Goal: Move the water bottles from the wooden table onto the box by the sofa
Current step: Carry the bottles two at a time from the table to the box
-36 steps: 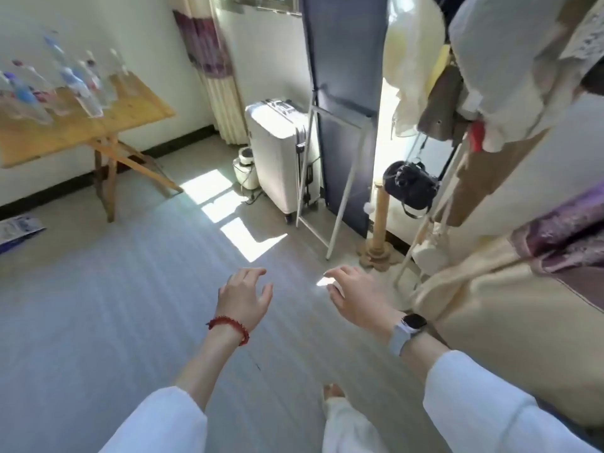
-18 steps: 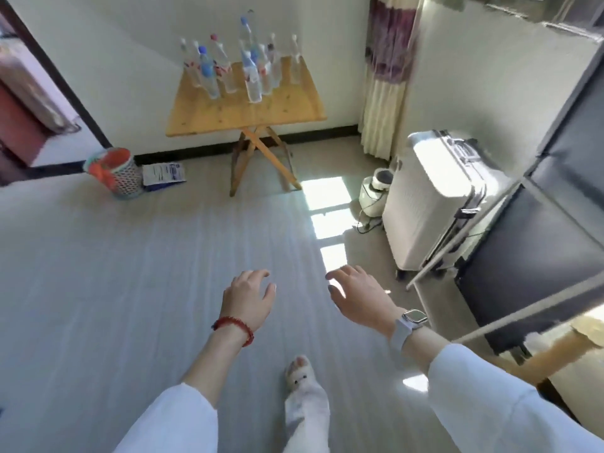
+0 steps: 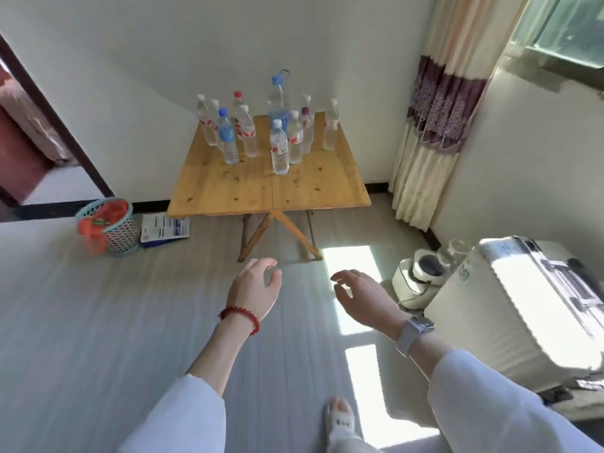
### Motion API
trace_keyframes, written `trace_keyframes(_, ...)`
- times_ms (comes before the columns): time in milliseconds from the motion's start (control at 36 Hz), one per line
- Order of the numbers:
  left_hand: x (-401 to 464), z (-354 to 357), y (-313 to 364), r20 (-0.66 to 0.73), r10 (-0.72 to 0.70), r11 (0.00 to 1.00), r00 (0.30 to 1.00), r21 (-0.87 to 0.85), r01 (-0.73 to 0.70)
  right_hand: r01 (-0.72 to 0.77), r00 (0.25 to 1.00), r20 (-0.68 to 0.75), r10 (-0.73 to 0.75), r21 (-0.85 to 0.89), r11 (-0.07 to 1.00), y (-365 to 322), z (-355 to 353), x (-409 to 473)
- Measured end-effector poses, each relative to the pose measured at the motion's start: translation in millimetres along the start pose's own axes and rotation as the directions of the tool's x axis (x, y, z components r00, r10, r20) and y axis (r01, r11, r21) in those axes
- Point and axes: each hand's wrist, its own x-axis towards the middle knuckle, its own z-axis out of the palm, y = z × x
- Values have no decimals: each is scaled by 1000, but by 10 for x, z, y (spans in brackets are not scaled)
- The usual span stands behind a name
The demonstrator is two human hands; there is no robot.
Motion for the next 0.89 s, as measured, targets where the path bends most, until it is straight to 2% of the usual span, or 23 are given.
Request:
trace_keyframes(56, 820, 161, -105, -8, -27, 1000, 1000, -8, 27, -9, 1000, -9, 10, 32, 999, 192, -17, 876)
trace_keyframes(167, 1227, 226, -155, -4, -35, 999, 999, -26, 35, -21, 999, -43, 24, 80, 997, 296, -60, 1320)
trace_keyframes(333, 3014, 259, -160, -26, -117, 992, 993, -48, 115, -47, 999, -9, 49, 158, 986, 515, -370, 3111)
trace_keyframes(556, 4493, 484, -366, -71, -143, 982, 987, -131, 133, -132, 987, -58, 151, 261, 956, 660, -390, 4831)
trace_keyframes(750, 5698, 880, -662, 26, -143, 962, 989, -233, 145, -250, 945, -115, 307, 356, 900, 844, -154, 6037)
trace_keyframes(889, 6312, 1171, -848, 112, -159, 950, 981, -253, 183, -307, 930, -69, 361, 394, 866, 941, 10, 6710)
